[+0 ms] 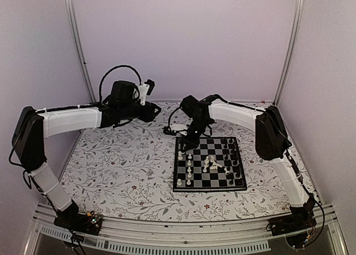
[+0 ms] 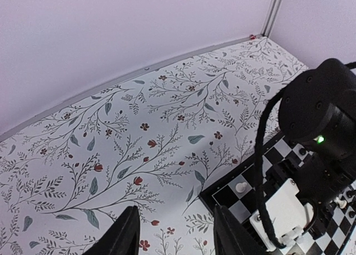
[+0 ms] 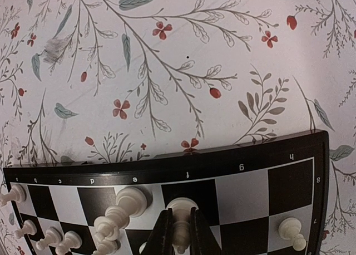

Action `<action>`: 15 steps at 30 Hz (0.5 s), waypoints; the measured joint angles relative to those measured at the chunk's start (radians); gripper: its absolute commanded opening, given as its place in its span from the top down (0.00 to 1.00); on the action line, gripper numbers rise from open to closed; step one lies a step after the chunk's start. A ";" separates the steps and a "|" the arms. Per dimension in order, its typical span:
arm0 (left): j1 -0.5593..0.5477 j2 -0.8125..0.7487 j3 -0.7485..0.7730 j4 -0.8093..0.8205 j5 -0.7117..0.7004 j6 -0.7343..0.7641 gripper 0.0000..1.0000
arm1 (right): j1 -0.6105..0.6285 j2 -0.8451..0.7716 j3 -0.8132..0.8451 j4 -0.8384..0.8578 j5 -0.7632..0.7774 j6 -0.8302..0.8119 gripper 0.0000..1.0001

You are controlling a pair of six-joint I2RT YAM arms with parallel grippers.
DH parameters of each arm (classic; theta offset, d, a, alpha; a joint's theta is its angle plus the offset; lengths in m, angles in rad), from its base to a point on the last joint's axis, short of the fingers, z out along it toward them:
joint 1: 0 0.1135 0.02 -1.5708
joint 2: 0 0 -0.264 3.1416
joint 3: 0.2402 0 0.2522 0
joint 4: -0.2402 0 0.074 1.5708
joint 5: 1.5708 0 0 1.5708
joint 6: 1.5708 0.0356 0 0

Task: Set up the chess pieces on the board
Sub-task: Place the chess piece on the chessboard.

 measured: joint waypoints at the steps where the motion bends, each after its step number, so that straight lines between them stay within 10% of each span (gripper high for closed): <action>1: 0.000 0.000 0.000 0.000 0.002 0.000 0.54 | 0.000 0.000 0.000 0.000 0.000 0.002 0.80; 15: 0.000 0.019 0.000 -0.001 0.005 0.020 0.53 | 0.000 -0.003 0.003 0.004 0.021 0.003 0.61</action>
